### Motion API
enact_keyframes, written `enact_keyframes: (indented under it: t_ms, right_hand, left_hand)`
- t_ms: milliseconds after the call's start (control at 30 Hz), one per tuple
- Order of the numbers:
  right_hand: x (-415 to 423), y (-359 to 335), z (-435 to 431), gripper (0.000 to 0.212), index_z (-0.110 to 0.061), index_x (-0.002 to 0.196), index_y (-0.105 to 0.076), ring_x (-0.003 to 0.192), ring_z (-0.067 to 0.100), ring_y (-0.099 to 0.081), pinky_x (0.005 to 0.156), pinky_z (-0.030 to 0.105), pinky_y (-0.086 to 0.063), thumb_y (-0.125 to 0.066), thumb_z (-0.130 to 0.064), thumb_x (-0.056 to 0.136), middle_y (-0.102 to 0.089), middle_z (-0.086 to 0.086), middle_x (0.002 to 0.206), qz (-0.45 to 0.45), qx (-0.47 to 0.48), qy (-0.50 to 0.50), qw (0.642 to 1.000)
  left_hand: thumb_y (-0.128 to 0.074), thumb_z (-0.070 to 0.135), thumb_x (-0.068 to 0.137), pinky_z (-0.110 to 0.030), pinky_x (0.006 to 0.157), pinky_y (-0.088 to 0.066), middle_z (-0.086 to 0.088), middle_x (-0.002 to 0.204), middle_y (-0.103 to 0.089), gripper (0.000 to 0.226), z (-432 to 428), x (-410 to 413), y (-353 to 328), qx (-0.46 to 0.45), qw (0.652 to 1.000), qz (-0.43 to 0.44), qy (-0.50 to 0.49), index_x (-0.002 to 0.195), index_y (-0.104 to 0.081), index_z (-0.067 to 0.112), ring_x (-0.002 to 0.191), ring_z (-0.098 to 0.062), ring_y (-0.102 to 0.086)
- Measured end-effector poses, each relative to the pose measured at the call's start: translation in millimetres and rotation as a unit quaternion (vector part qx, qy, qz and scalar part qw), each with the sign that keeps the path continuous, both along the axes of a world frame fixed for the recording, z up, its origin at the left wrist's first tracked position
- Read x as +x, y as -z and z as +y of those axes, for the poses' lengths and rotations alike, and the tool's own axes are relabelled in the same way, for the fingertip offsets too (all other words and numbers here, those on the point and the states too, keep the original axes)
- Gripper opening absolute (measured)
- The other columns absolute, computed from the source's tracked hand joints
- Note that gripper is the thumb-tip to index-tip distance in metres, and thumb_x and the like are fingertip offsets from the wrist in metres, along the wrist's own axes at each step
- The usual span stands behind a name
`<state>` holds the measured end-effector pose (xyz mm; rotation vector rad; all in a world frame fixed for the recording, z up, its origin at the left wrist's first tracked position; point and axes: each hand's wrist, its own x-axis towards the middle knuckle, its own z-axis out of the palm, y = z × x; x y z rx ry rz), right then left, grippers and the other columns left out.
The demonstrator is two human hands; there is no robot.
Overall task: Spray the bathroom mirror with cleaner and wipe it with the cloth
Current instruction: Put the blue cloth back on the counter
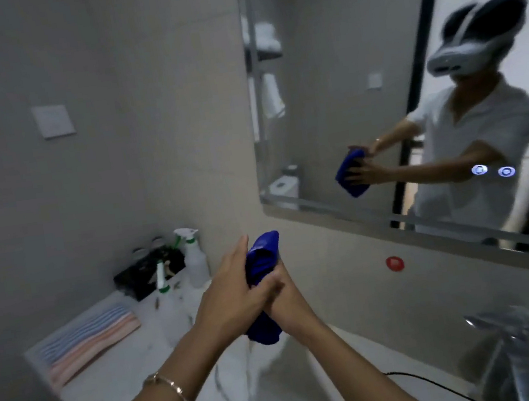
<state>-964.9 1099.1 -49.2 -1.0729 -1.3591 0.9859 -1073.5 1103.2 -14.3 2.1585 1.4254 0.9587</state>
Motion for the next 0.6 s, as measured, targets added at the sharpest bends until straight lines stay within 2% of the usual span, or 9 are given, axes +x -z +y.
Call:
enact_keyframes:
  t_ms: [67,133,167,233,300,367,433,533,600]
  right_hand:
    - [-46.8,3.1,8.6,0.040,-0.018,0.130,-0.039,0.085,-0.001,-0.061,0.073,0.018,-0.050,-0.057,-0.015,0.094,-0.055,0.005,0.108,-0.027,0.005,-0.022,0.999]
    - [-82.9,12.7,16.2,0.067,-0.027,0.142,-0.027,0.096,-0.001,-0.061,0.075,0.018,-0.052,-0.065,-0.019,0.087,-0.046,0.004,0.130,-0.052,0.000,-0.060,0.997]
    - [-95.9,20.1,18.9,0.078,-0.036,0.145,-0.019,0.103,-0.003,-0.058,0.077,0.018,-0.052,-0.068,-0.022,0.085,-0.035,-0.004,0.141,-0.071,-0.010,-0.083,0.994]
    - [-111.7,35.3,21.4,0.082,-0.049,0.144,-0.010,0.111,-0.017,-0.046,0.083,0.010,-0.046,-0.066,-0.028,0.087,-0.008,-0.024,0.149,-0.111,-0.032,-0.124,0.986]
    - [-117.0,54.7,24.3,0.078,-0.058,0.137,-0.008,0.119,-0.016,-0.035,0.086,0.009,-0.043,-0.064,-0.031,0.090,0.002,-0.031,0.145,-0.134,-0.051,-0.141,0.980]
    - [-117.8,69.6,29.2,0.074,-0.063,0.129,-0.011,0.125,-0.004,-0.039,0.088,0.017,-0.049,-0.064,-0.030,0.089,-0.005,-0.029,0.144,-0.107,-0.079,-0.139,0.981]
    - [-112.7,80.8,37.3,0.073,-0.062,0.128,-0.016,0.116,-0.001,-0.051,0.087,0.025,-0.053,-0.065,-0.023,0.089,-0.014,-0.026,0.143,-0.099,-0.102,-0.118,0.983]
    - [-103.5,100.5,52.0,0.078,-0.048,0.141,-0.017,0.091,0.004,-0.064,0.081,0.023,-0.053,-0.064,-0.017,0.087,-0.029,-0.016,0.140,-0.210,-0.130,-0.143,0.958]
    - [-104.2,112.1,61.1,0.067,-0.039,0.140,-0.030,0.074,0.006,-0.061,0.075,0.019,-0.051,-0.066,-0.019,0.086,-0.044,-0.011,0.130,-0.260,-0.146,-0.198,0.934]
  left_hand:
    - [-0.060,0.058,0.078,-0.033,0.097,-0.042,0.006,0.143,-0.039,0.085,12.2,-39.1,3.6,-0.015,0.999,0.017,-0.028,0.147,-0.018,0.033,0.123,-0.015,-0.046]
    - [-0.063,0.058,0.073,-0.034,0.088,-0.048,0.008,0.124,-0.054,0.070,21.6,-76.4,7.3,-0.013,0.998,0.021,-0.051,0.134,-0.037,0.036,0.107,-0.014,-0.054]
    - [-0.064,0.054,0.073,-0.033,0.084,-0.049,0.010,0.113,-0.058,0.058,23.8,-94.2,8.7,-0.015,0.998,0.021,-0.056,0.125,-0.045,0.037,0.100,-0.012,-0.056]
    - [-0.063,0.041,0.080,-0.033,0.079,-0.051,0.012,0.101,-0.063,0.040,25.7,-126.2,15.5,-0.025,0.997,0.029,-0.065,0.118,-0.052,0.038,0.091,-0.010,-0.058]
    - [-0.057,0.028,0.082,-0.033,0.075,-0.053,0.011,0.097,-0.066,0.035,27.3,-152.5,27.1,-0.036,0.996,0.042,-0.077,0.116,-0.055,0.036,0.086,-0.008,-0.060]
    - [-0.054,0.026,0.079,-0.032,0.075,-0.054,0.011,0.098,-0.066,0.039,28.1,-170.8,44.1,-0.075,0.993,0.043,-0.084,0.116,-0.057,0.038,0.084,-0.007,-0.060]
    - [-0.052,0.026,0.079,-0.032,0.076,-0.054,0.011,0.099,-0.065,0.037,26.2,-181.9,62.2,-0.134,0.987,0.044,-0.075,0.112,-0.058,0.040,0.085,-0.008,-0.060]
    - [-0.051,0.026,0.079,-0.030,0.073,-0.055,0.012,0.094,-0.065,0.032,16.8,-190.7,84.7,-0.205,0.975,0.061,-0.055,0.106,-0.060,0.040,0.081,-0.007,-0.060]
    - [-0.051,0.025,0.079,-0.027,0.071,-0.056,0.014,0.090,-0.067,0.030,11.1,-195.5,99.2,-0.233,0.969,0.053,-0.055,0.103,-0.061,0.040,0.078,-0.005,-0.061]
